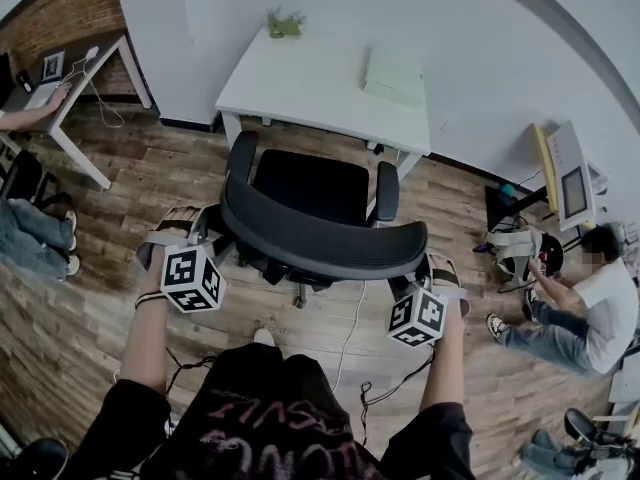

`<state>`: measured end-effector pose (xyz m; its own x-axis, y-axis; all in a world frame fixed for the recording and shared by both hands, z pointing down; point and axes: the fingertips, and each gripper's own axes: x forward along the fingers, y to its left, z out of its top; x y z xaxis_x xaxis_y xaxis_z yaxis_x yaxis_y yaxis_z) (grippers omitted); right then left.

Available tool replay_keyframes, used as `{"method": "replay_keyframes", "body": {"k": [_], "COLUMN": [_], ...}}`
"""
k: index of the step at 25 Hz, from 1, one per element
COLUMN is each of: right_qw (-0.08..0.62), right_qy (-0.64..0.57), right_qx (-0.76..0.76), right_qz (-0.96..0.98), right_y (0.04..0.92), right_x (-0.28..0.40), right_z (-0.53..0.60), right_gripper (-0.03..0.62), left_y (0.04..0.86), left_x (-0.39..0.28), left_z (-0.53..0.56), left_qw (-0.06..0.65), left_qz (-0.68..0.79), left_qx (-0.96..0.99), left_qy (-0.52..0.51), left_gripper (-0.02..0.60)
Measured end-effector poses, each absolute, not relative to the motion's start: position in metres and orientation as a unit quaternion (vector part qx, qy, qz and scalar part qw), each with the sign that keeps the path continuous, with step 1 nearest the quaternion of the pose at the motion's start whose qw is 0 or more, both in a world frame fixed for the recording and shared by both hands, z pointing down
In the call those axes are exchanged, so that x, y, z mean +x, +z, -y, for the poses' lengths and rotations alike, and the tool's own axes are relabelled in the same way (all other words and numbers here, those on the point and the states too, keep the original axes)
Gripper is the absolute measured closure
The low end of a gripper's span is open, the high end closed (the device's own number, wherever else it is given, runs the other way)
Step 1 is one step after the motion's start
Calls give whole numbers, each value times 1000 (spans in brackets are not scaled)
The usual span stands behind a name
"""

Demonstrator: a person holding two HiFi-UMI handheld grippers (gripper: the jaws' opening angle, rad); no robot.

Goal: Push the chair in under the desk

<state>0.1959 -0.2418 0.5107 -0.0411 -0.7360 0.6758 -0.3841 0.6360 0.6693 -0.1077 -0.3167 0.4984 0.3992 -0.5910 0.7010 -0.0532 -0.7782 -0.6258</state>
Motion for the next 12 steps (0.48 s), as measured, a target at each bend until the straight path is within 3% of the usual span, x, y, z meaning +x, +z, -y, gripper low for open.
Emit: {"method": "replay_keyframes", "body": {"k": [12], "right_qw": [564], "right_qy": [-157], "right_qx": [407], "right_qz": [701], "right_y": [511], "right_x": [193], "right_z": [296], "right_gripper": [359], "left_y": [500], "left_x": [-109], "left_z": [377], "left_qw": [274], "left_qz": [-203], "left_qx": [-793], "left_qy": [-505], "left_gripper": [337]}}
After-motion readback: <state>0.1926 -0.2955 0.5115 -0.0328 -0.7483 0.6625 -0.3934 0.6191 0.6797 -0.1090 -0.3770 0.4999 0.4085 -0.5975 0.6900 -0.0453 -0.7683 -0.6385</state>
